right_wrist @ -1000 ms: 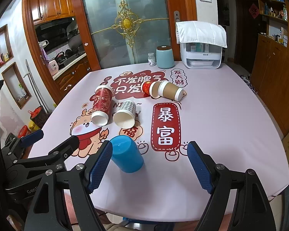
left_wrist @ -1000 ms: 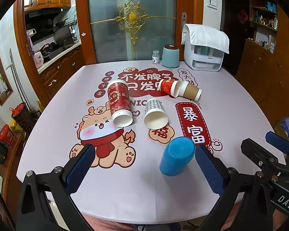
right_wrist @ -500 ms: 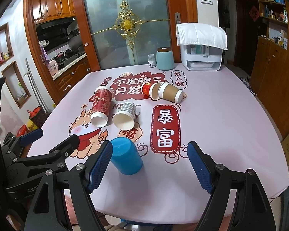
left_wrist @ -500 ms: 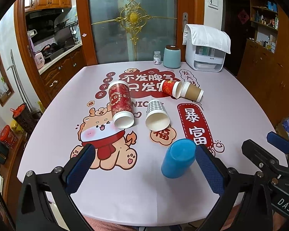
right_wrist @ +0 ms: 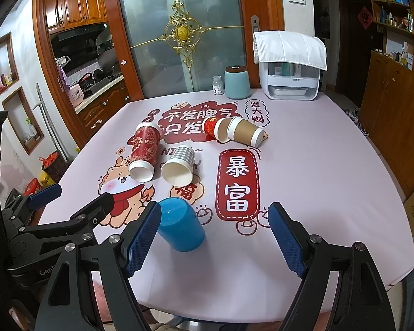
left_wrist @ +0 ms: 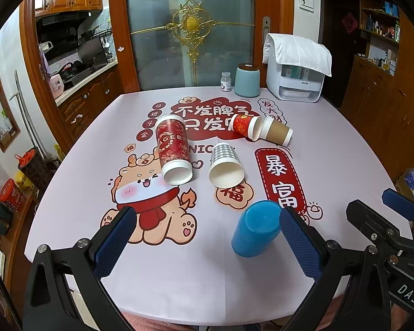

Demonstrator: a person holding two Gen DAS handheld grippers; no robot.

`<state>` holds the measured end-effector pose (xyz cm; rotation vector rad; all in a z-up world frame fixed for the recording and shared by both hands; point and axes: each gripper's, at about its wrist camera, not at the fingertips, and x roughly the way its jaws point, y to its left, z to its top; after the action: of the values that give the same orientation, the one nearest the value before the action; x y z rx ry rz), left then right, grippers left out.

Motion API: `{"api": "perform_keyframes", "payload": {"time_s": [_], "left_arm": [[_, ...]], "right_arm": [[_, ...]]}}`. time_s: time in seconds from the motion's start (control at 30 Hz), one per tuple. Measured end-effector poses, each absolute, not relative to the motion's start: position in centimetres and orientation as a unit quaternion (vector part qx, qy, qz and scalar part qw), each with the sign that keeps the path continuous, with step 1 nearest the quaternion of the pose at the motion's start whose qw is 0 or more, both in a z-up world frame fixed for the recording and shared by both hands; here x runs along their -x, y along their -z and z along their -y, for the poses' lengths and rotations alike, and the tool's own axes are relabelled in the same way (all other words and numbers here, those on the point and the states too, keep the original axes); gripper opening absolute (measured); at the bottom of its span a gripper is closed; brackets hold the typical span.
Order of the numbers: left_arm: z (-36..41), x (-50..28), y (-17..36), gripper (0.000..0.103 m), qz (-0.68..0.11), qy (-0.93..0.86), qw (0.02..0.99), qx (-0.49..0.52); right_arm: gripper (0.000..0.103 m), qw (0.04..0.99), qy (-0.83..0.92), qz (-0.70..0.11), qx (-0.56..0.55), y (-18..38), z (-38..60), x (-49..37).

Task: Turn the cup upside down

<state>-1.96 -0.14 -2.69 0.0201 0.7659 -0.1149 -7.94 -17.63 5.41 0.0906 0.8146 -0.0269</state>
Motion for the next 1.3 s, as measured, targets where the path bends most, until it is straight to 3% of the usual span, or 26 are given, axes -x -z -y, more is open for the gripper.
{"api": "perform_keyframes", "payload": {"time_s": [1.3], "left_arm": [[-0.05, 1.57, 3.07, 0.102, -0.378, 0.056, 0.924, -0.010]], "right_arm": [[0.081, 0.915, 0.011, -0.401, -0.047, -4.77, 17.44, 7.57]]}}
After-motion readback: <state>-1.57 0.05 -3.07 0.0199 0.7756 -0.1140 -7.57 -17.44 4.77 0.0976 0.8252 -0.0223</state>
